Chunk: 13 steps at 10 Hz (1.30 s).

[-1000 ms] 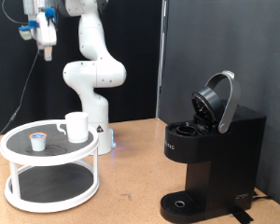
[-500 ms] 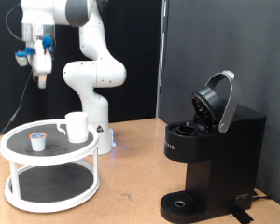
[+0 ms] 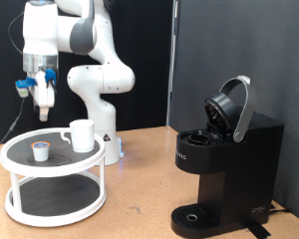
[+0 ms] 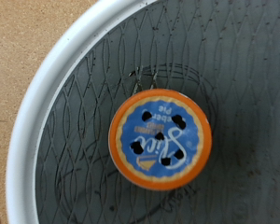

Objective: Make a cup of coffee with the keurig machine

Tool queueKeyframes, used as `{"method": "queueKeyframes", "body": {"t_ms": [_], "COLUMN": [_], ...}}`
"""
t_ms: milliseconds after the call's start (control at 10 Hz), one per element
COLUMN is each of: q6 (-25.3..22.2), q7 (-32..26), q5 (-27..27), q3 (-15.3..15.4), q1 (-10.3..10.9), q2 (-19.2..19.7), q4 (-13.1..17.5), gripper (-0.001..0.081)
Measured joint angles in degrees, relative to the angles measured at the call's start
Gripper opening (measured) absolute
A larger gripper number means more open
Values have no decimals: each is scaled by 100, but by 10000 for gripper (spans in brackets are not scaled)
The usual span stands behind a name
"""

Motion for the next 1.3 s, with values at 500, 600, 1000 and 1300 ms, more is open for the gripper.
{"method": "queueKeyframes", "body": {"t_ms": [500, 600, 1000, 1300], "q6": [848, 970, 1370, 1554], "q7": [0, 0, 0, 0], "q5": [-111, -112, -112, -142], "q3": [-76, -78, -80, -80], "q1": [-121, -132, -161, -203], "q2": [387, 457, 643, 745], "q4": [-371, -428, -607, -682], "gripper": [735, 735, 735, 735]}}
